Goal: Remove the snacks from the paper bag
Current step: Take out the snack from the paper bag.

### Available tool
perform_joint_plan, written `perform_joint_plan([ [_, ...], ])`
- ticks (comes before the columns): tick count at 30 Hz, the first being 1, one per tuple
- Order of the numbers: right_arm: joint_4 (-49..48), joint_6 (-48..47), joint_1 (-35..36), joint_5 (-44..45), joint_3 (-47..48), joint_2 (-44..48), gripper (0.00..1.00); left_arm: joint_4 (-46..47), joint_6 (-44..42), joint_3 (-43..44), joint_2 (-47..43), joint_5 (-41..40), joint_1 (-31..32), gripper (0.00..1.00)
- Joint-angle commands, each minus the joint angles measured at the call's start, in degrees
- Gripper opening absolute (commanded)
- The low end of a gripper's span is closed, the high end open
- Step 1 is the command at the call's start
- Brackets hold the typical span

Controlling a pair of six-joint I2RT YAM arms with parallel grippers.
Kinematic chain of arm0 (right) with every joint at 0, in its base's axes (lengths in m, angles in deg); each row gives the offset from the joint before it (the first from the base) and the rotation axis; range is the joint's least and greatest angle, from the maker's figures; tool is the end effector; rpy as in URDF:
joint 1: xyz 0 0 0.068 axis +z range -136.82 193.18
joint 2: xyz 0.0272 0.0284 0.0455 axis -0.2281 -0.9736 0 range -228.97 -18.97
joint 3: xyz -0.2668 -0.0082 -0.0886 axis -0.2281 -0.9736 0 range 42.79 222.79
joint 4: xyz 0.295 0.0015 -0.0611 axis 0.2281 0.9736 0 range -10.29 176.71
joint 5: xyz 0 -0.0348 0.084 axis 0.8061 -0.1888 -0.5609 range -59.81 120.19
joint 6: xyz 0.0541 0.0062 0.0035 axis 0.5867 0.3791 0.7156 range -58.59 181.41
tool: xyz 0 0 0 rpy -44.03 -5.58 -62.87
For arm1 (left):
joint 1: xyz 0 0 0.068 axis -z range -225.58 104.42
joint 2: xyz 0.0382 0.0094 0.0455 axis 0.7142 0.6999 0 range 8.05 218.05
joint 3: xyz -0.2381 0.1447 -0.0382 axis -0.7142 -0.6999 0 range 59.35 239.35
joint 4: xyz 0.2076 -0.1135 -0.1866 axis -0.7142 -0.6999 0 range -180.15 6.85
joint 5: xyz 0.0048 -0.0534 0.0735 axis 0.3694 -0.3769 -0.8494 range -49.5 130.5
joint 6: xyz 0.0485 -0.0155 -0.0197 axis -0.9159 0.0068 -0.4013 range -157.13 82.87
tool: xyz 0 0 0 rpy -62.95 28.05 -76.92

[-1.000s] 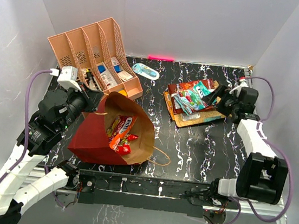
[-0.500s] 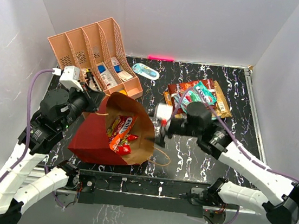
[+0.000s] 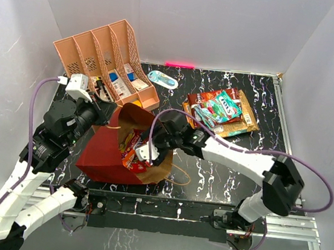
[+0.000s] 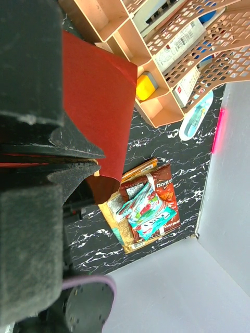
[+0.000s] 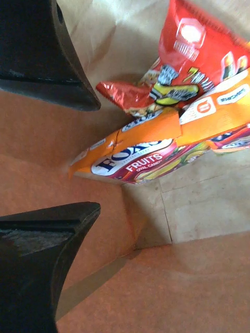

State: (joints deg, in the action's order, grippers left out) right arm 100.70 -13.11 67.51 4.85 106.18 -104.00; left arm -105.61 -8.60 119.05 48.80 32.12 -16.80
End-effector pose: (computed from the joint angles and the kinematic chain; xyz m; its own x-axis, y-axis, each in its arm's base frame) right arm 0.1998 0.3049 0.2625 0.7790 -0.4082 -0.4758 -0.6257 -0.4578 -0.6316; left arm 0.1565 -0.0799 0.4348 -0.2137 -0.4218 -0.8811 0.2809 0.8374 -0.4690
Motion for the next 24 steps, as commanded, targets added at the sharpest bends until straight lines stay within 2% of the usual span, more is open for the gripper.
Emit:
perform_joint_plan([
  [1, 0.8, -14.05, 0.2, 3.73, 5.74, -5.14, 0.73, 0.47, -0.84, 0.86, -1.12, -0.67, 0.01, 0.0],
  [8, 0.22, -19.79, 0.38, 8.36, 7.27, -10.49, 0.72, 0.29, -1.17, 0.71, -1.61, -0.56, -0.04, 0.0],
  [11, -3.32, -20.88, 0.67, 9.25, 6.1, -11.22, 0.71, 0.48, -1.12, 0.35, -1.86, -0.62, 0.02, 0.0],
  [16, -5.12, -21.83, 1.18, 10.09, 7.39, -13.92, 0.67, 0.57, -0.94, 0.31, -1.96, -0.41, 0.04, 0.0],
  [24, -9.3, -22.24, 1.81, 11.09, 9.14, -19.83, 0.67, 0.23, -0.94, 0.9, -2.16, -0.44, 0.0, 0.0],
])
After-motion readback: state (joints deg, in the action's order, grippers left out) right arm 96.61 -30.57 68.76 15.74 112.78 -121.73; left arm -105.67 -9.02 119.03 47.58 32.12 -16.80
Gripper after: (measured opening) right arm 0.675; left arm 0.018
